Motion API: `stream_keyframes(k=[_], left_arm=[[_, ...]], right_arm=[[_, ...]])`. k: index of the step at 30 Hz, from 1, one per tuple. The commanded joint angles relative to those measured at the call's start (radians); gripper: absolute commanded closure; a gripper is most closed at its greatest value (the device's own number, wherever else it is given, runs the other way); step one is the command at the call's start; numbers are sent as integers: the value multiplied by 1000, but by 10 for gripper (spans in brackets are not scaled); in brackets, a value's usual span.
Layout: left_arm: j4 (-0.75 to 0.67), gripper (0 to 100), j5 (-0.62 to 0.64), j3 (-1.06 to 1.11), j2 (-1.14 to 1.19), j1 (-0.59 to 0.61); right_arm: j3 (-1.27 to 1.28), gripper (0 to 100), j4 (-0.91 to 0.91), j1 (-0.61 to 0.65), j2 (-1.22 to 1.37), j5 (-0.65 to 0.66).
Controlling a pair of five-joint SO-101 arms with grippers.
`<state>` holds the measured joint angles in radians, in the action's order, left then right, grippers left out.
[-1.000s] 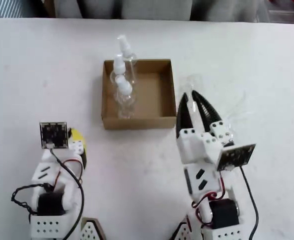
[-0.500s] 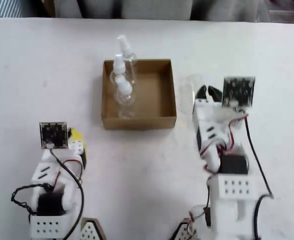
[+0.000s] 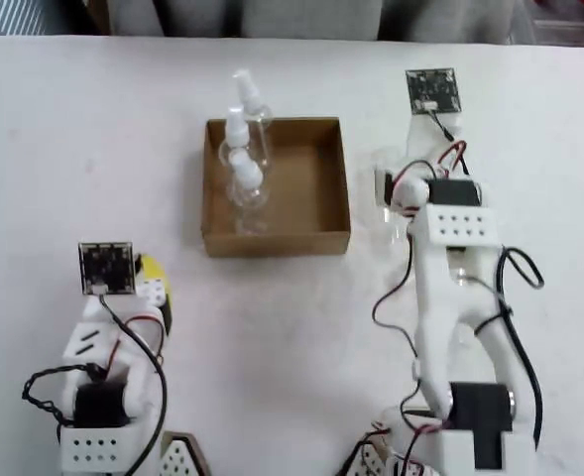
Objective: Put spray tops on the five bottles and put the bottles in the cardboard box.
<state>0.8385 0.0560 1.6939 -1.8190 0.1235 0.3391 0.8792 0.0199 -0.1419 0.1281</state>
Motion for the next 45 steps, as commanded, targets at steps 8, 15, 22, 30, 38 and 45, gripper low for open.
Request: stream_keyframes(k=[8, 15, 22, 30, 38, 45], left_arm=[[5, 973, -11, 0, -8, 7], [5, 973, -11, 0, -8, 7], [5, 973, -11, 0, -8, 5], [5, 973, -11, 0, -8, 5], [5, 973, -11, 0, -8, 5], [5, 973, -11, 0, -8, 5]], right_arm=[[-278, 676, 41, -12, 305, 21], [-388, 676, 42, 12, 473, 21], [-400, 677, 38, 54, 584, 21], [-503, 829, 38, 8, 661, 21], [-614, 956, 101, -140, 576, 20], [-612, 982, 317, -344, 400, 21]])
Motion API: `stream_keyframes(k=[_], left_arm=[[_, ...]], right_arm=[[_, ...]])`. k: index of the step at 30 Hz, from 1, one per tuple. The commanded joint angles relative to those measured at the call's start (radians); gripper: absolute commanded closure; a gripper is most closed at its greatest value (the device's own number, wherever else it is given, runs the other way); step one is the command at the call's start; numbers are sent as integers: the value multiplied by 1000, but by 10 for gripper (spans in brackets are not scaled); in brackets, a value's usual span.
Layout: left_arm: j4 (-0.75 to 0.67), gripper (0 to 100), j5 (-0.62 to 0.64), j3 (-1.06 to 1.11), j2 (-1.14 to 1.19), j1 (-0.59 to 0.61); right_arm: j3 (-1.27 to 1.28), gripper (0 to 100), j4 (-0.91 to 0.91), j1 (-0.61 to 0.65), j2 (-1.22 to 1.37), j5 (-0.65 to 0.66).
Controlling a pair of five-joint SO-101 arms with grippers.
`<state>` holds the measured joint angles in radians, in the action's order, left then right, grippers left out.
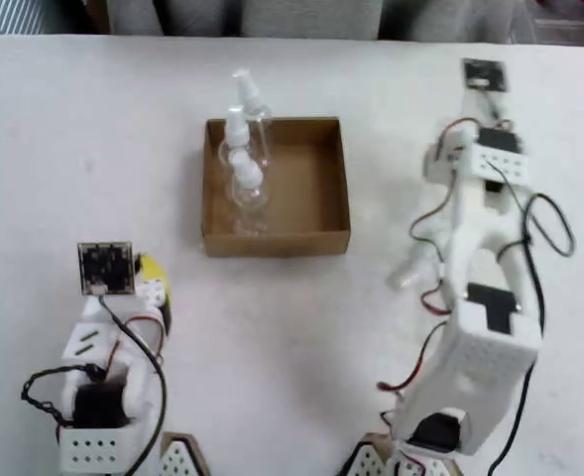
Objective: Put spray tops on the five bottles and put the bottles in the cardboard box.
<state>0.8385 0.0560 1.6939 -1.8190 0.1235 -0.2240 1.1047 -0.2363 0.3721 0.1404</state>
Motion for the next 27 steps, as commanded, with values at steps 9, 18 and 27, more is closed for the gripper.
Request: stream_keyframes(k=[9, 18, 27], left_arm=[[5, 973, -11, 0, -8, 5], [5, 974, -11, 0, -8, 4], [6, 975, -11, 0, -8, 4]], right_arm=[[-34, 982, 323, -390, -136, 351], [138, 977, 305, -556, -133, 807], [250, 977, 308, -636, -134, 893]])
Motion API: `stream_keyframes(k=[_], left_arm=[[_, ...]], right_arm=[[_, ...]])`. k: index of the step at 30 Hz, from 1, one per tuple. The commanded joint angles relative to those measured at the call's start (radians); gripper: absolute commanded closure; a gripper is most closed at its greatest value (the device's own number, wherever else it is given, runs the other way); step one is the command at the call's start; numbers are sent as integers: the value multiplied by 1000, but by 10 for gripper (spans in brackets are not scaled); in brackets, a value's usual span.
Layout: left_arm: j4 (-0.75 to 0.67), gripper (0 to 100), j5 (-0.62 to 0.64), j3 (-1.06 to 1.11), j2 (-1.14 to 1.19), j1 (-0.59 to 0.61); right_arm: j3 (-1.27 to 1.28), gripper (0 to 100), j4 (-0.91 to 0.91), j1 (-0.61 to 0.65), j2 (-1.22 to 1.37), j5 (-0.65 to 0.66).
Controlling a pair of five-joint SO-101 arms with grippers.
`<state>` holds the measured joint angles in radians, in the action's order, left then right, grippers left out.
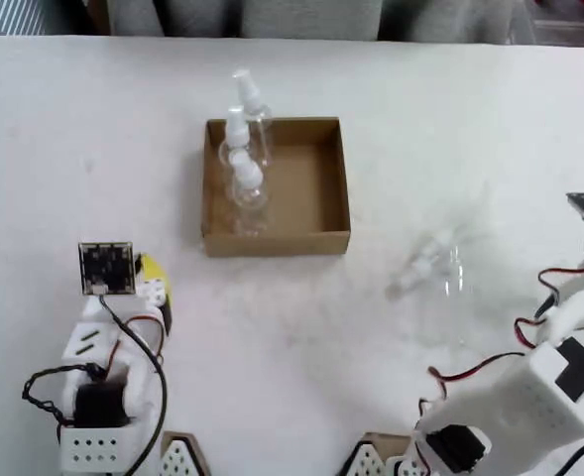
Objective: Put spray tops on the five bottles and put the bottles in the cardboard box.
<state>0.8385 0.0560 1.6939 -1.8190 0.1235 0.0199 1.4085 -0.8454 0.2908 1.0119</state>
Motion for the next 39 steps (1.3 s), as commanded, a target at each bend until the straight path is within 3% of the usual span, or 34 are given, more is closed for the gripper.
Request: stream_keyframes(k=[1, 7, 16, 20, 22, 24, 30, 39], left_arm=[[6, 975, -11, 0, -8, 4], [6, 975, -11, 0, -8, 4], [6, 974, -11, 0, -8, 5], [6, 975, -11, 0, -8, 5], [6, 975, -11, 0, -8, 5], [6, 976, -11, 0, -8, 5], [6, 976, -11, 0, -8, 5], [25, 973, -11, 0, -8, 5]], right_arm=[[15, 977, 2, -31, -53, 23], [124, 977, -50, -58, -168, 25], [559, 977, -239, -1, -604, 15], [641, 977, -340, 15, -654, -51], [660, 974, -378, 8, -648, -20], [671, 935, -397, 5, -628, 20], [675, 693, -472, -25, -532, 41], [669, 668, -526, -25, -481, 41]])
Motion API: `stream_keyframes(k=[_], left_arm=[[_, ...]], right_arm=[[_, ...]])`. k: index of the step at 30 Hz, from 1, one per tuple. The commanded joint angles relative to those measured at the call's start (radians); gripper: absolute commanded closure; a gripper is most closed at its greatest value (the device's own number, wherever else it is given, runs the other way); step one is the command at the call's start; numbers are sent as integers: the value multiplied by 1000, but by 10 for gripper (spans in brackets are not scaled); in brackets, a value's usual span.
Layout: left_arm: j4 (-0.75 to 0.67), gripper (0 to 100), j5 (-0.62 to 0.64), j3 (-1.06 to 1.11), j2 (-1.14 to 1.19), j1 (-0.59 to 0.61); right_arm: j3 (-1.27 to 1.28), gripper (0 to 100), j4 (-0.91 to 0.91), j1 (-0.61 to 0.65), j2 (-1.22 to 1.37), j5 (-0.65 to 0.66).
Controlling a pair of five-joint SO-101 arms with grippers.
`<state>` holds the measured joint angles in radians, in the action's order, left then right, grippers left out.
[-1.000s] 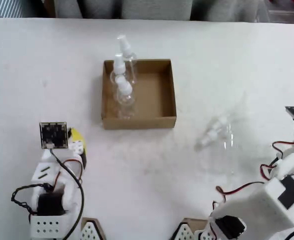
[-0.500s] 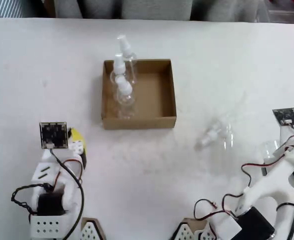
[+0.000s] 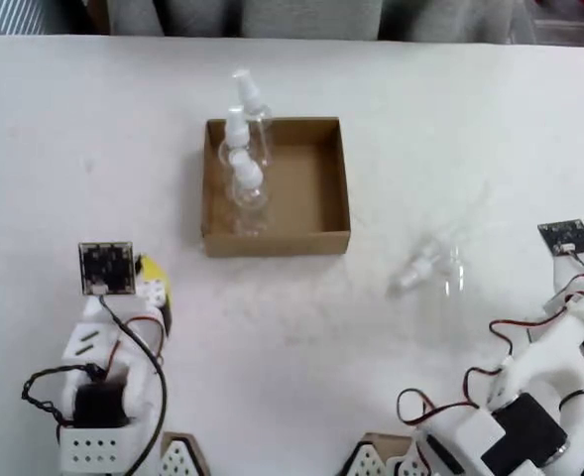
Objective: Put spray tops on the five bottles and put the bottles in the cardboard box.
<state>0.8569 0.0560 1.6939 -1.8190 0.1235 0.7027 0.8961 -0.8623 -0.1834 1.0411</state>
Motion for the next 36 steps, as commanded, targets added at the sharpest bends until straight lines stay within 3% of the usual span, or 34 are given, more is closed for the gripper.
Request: stream_keyframes(k=[1, 6, 14, 20, 27, 36], left_arm=[[6, 973, -11, 0, -8, 5], [6, 973, -11, 0, -8, 5], [6, 973, -11, 0, -8, 5], [6, 973, -11, 0, -8, 4], [6, 973, -11, 0, -8, 1], [6, 973, -11, 0, -8, 5]], right_arm=[[-25, 669, -8, -10, -7, 12], [-172, 704, 145, -71, -7, 6], [-371, 988, 294, -245, -5, 12], [-368, 983, 366, -374, -2, 26], [-345, 982, 530, -473, 2, 232], [-104, 982, 312, -437, 2, 183]])
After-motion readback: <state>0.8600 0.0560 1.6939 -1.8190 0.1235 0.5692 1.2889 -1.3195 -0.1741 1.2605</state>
